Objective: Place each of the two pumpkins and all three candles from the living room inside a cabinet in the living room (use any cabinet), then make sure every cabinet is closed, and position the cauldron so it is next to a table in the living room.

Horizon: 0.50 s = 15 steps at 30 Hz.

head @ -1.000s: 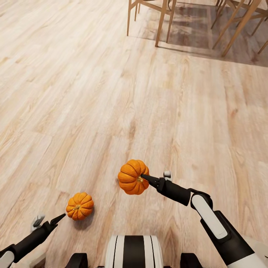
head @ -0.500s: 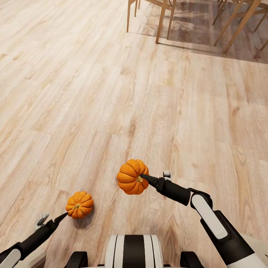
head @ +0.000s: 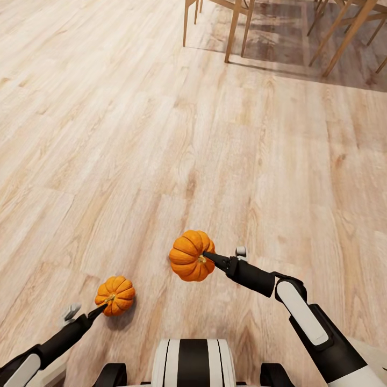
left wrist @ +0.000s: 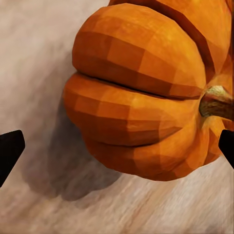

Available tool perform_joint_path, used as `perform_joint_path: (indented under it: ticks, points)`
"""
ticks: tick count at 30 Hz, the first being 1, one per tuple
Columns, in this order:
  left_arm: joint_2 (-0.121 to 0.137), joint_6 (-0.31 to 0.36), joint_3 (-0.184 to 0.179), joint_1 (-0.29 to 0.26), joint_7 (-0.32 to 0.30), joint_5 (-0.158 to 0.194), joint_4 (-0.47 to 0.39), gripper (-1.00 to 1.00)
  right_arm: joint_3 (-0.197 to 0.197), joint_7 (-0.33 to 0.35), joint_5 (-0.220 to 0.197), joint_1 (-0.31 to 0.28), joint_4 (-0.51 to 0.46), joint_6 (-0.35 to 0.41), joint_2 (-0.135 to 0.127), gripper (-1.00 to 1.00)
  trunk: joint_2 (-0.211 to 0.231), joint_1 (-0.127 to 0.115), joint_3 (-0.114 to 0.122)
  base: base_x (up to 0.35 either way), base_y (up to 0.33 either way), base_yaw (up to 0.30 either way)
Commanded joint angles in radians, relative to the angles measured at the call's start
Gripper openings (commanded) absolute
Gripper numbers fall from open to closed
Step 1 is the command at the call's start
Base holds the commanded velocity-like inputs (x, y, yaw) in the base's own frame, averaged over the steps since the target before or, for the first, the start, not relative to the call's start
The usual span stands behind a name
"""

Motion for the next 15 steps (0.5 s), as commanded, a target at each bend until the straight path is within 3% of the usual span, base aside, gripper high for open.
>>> perform_joint_path:
  ticks: [1, 6, 15]
  points:
    - [0.001, 0.006, -0.005, 0.0, -0.001, 0.01, -0.002, 1.0, 0.001, 0.0, -0.006, -0.001, 0.0, 0.004, 0.0, -1.0, 0.0, 0.0, 0.0, 0.0, 0.0, 0.0]
    - [0.001, 0.006, -0.005, 0.0, -0.001, 0.01, -0.009, 1.0, 0.001, 0.0, -0.006, -0.001, 0.001, 0.004, -0.001, -1.0, -0.001, 0.002, -0.016, 0.0, 0.0, 0.0]
    - [0.001, 0.006, -0.004, 0.0, -0.003, 0.01, -0.01, 1.0, 0.001, 0.0, -0.005, -0.001, 0.003, 0.004, -0.001, -1.0, -0.001, 0.002, -0.016, 0.0, 0.0, 0.0]
